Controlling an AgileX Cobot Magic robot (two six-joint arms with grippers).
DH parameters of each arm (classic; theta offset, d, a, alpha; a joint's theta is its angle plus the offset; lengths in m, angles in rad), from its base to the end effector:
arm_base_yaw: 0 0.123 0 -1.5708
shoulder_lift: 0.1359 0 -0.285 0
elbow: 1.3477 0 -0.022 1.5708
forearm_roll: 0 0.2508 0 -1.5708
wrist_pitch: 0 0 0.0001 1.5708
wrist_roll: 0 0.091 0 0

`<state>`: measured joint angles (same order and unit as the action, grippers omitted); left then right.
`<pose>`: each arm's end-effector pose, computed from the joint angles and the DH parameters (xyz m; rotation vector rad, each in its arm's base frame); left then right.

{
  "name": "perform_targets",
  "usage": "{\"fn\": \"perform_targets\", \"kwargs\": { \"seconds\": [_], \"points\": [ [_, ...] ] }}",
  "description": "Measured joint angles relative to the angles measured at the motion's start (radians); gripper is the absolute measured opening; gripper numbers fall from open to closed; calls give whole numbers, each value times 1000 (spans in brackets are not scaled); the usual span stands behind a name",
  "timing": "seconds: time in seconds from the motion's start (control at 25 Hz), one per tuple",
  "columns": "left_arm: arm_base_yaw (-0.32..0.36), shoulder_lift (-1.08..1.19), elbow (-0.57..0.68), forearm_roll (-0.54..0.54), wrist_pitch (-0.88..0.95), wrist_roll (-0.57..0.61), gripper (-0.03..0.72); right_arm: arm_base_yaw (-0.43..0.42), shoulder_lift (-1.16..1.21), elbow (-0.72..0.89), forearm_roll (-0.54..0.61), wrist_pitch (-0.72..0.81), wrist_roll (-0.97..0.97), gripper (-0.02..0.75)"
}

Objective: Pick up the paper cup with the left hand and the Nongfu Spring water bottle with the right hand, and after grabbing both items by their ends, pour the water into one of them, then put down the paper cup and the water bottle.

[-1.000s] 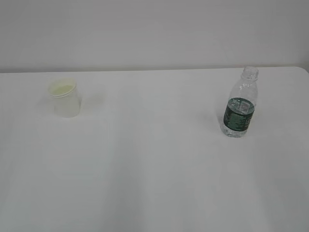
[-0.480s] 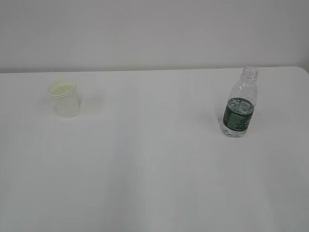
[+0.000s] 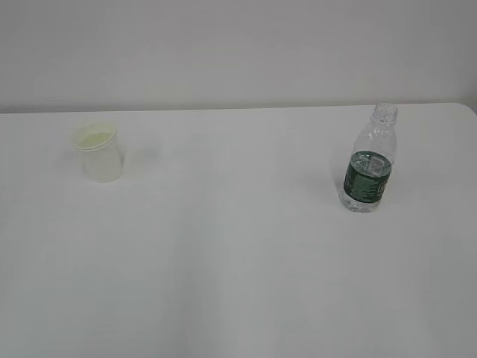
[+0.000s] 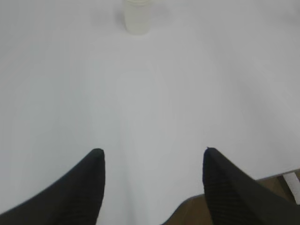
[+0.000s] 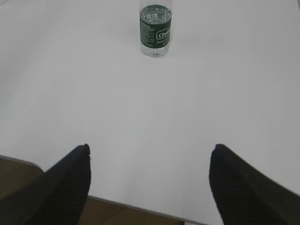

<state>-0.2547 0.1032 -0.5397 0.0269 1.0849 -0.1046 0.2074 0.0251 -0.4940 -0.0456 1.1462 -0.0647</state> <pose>0.0066 0.0005 0.2865 0.1596 2.1309 -0.1787 -0.0035 -0.0046 0.2691 -0.2893 2.1406 0.0266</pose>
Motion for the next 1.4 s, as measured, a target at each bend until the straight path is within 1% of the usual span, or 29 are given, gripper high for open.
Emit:
{"fn": "perform_targets", "kwargs": {
  "seconds": [0.16, 0.44, 0.52, 0.6, 0.72, 0.84, 0.92, 0.96, 1.12, 1.4],
  "points": [
    [0, -100, 0, -1, 3, 0, 461, 0, -40, 0, -1, -2, 0, 589],
    [0, -100, 0, -6, 3, 0, 454, 0, -42, 0, -3, -2, 2, 589],
    [11, -100, 0, -6, 3, 0, 452, 0, -42, 0, -3, -2, 6, 589],
    [38, -100, 0, -6, 3, 0, 450, 0, -42, 0, -3, -2, 13, 589],
    [112, -100, 0, -8, 3, 0, 448, 0, -42, 0, -5, -2, 26, 589],
    [203, -100, 0, -15, 3, 0, 442, -6, -42, 0, -10, -2, 44, 589],
    [262, -100, 0, -16, 3, 0, 441, -26, -42, 0, -12, -2, 48, 589],
    [277, -100, 0, -18, 3, 0, 441, -42, -42, 0, -12, -2, 48, 589],
    [295, -100, 0, -27, 3, 0, 432, -95, -42, 0, -14, -2, 50, 589],
    [295, -100, 0, -27, 3, 0, 421, -100, -42, 0, -15, -2, 52, 589]
  ]
}}
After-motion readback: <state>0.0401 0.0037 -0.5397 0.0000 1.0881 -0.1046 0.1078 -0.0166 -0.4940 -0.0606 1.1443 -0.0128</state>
